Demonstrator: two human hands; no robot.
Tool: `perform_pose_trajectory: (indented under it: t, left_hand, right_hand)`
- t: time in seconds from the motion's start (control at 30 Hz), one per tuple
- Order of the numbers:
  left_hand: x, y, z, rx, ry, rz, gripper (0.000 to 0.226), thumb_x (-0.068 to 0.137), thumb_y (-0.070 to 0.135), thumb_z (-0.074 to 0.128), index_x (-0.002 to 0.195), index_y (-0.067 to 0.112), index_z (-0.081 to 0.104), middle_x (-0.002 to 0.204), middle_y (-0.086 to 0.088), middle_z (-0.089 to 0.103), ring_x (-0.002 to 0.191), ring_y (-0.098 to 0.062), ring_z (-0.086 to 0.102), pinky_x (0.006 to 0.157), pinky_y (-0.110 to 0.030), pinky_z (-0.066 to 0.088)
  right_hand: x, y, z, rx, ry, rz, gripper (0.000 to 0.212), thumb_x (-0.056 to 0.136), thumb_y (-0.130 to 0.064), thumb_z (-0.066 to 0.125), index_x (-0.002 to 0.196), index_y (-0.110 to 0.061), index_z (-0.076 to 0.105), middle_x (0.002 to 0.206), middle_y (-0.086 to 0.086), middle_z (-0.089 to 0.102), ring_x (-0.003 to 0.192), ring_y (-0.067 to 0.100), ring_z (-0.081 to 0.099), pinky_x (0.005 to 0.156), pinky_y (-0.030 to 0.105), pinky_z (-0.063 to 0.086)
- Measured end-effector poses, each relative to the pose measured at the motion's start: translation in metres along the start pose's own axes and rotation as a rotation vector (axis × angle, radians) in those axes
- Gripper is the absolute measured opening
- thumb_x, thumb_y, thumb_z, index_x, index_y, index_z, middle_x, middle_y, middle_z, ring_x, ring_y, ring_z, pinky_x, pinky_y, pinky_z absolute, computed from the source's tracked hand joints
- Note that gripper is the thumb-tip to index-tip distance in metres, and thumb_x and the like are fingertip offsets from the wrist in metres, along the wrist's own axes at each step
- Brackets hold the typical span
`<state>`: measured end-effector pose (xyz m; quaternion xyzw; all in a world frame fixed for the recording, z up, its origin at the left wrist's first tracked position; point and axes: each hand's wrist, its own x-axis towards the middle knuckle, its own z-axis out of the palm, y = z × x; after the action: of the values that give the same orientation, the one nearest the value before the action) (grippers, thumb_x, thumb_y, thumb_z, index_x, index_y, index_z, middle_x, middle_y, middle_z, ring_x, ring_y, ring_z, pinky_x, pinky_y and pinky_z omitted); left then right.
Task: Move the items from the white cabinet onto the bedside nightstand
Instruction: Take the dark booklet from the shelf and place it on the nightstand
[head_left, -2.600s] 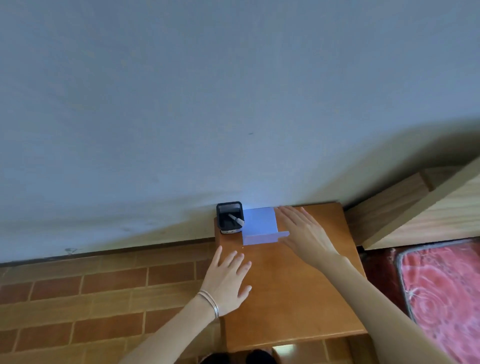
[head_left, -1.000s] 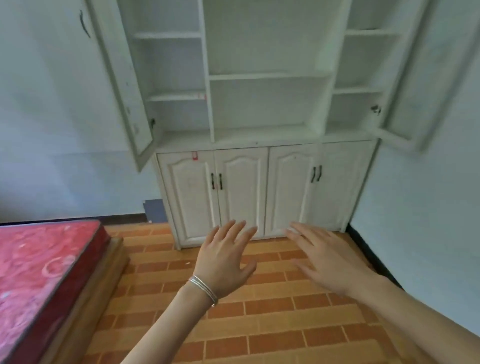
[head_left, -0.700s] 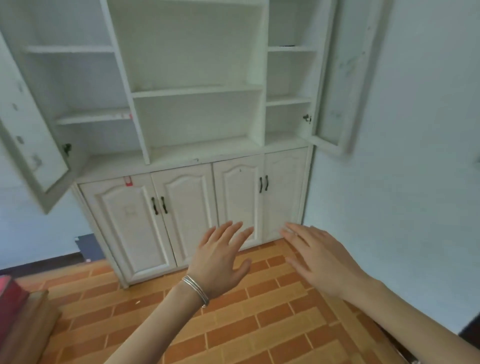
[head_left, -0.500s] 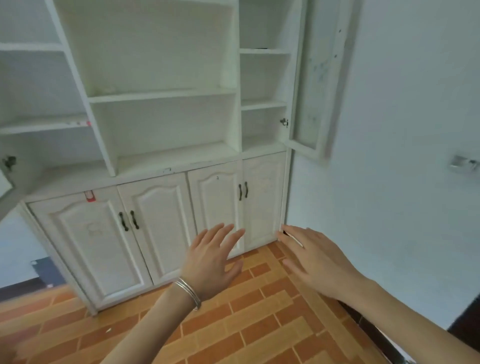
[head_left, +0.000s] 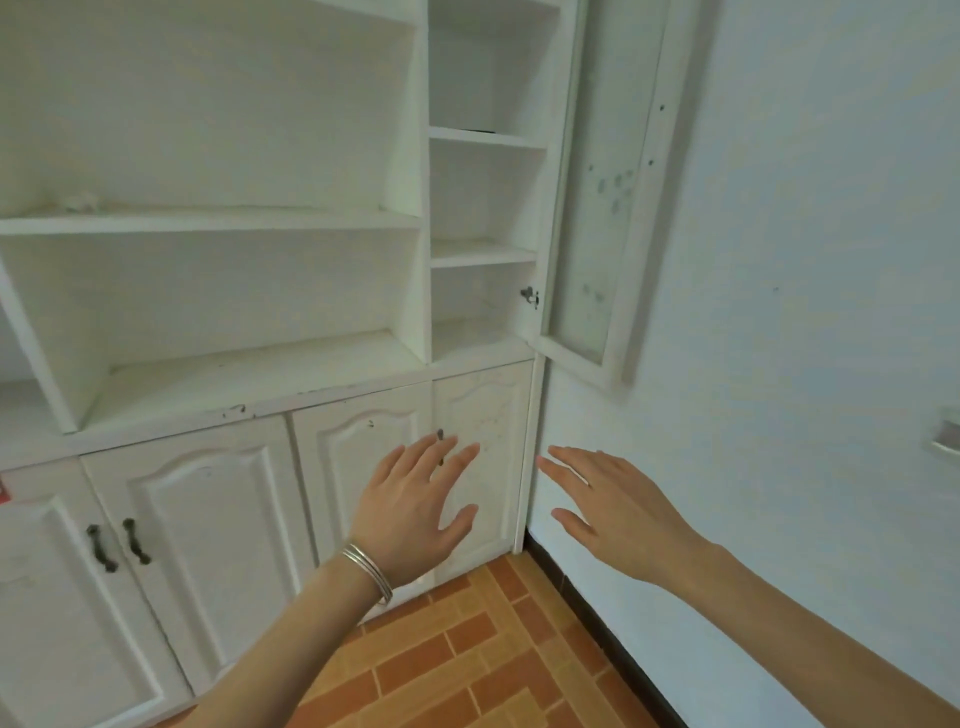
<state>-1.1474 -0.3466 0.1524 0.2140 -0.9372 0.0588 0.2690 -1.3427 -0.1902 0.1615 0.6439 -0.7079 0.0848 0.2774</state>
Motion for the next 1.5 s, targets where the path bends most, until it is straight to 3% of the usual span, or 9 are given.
perform_pose_trajectory:
  t: [0.37, 0.6, 0.7, 0.93, 1.23, 1.37, 1.5]
  left_hand:
    - [0.123, -0.051, 0.094, 0.072, -0.006, -0.048, 0.059, 0.083, 0.054, 0.039, 0.133, 0.025, 0.05, 0.126, -0.002, 0.06, 0.117, -0.025, 0.056, 0.095, -0.044, 0.043]
    - [0.249, -0.078, 0.114, 0.108, 0.098, -0.092, 0.057, 0.082, 0.051, 0.041, 0.13, 0.023, 0.052, 0.124, -0.003, 0.061, 0.117, -0.027, 0.056, 0.093, -0.045, 0.046]
    - [0.29, -0.093, 0.123, 0.128, 0.127, -0.125, 0.057, 0.082, 0.05, 0.041, 0.129, 0.022, 0.053, 0.124, -0.004, 0.061, 0.117, -0.027, 0.055, 0.093, -0.044, 0.046]
    - [0.369, -0.136, 0.142, 0.178, 0.174, -0.079, 0.056, 0.081, 0.049, 0.04, 0.128, 0.02, 0.054, 0.123, -0.004, 0.061, 0.118, -0.028, 0.055, 0.095, -0.044, 0.044]
    - [0.489, -0.236, 0.139, 0.228, 0.28, 0.007, 0.059, 0.081, 0.048, 0.039, 0.129, 0.018, 0.054, 0.124, -0.007, 0.06, 0.119, -0.03, 0.053, 0.095, -0.043, 0.043]
    - [0.546, -0.274, 0.126, 0.239, 0.344, 0.081, 0.059, 0.081, 0.046, 0.039, 0.128, 0.015, 0.055, 0.124, -0.01, 0.06, 0.119, -0.032, 0.053, 0.095, -0.044, 0.043]
    - [0.604, -0.304, 0.113, 0.214, 0.437, 0.1, 0.06, 0.081, 0.045, 0.039, 0.128, 0.013, 0.054, 0.126, -0.012, 0.058, 0.121, -0.033, 0.05, 0.097, -0.044, 0.041]
  right_hand:
    - [0.096, 0.112, 0.113, -0.002, 0.07, -0.097, 0.055, 0.072, -0.037, 0.075, 0.121, -0.018, 0.061, 0.119, 0.001, 0.064, 0.101, 0.015, 0.064, 0.083, 0.029, 0.051]
    - [0.206, 0.205, 0.146, 0.01, 0.153, -0.172, 0.045, 0.079, -0.035, 0.066, 0.119, -0.017, 0.062, 0.12, 0.0, 0.063, 0.102, 0.014, 0.063, 0.084, 0.03, 0.051]
    - [0.249, 0.232, 0.159, 0.006, 0.155, -0.192, 0.044, 0.082, -0.038, 0.047, 0.118, -0.018, 0.063, 0.118, -0.001, 0.064, 0.101, 0.013, 0.063, 0.083, 0.029, 0.051]
    - [0.327, 0.267, 0.186, 0.01, 0.215, -0.198, 0.048, 0.074, -0.032, 0.074, 0.117, -0.013, 0.063, 0.117, 0.004, 0.064, 0.1, 0.017, 0.064, 0.08, 0.03, 0.052]
    - [0.475, 0.303, 0.19, -0.009, 0.283, -0.128, 0.045, 0.085, -0.027, 0.053, 0.124, -0.006, 0.056, 0.125, 0.013, 0.058, 0.107, 0.029, 0.06, 0.088, 0.04, 0.048]
    - [0.53, 0.32, 0.177, -0.049, 0.332, -0.106, 0.044, 0.086, -0.02, 0.063, 0.126, -0.004, 0.053, 0.127, 0.016, 0.056, 0.11, 0.032, 0.057, 0.091, 0.041, 0.046]
    - [0.581, 0.343, 0.165, -0.069, 0.302, -0.079, 0.046, 0.093, -0.024, 0.052, 0.135, -0.007, 0.043, 0.138, 0.013, 0.045, 0.122, 0.03, 0.047, 0.098, 0.041, 0.038]
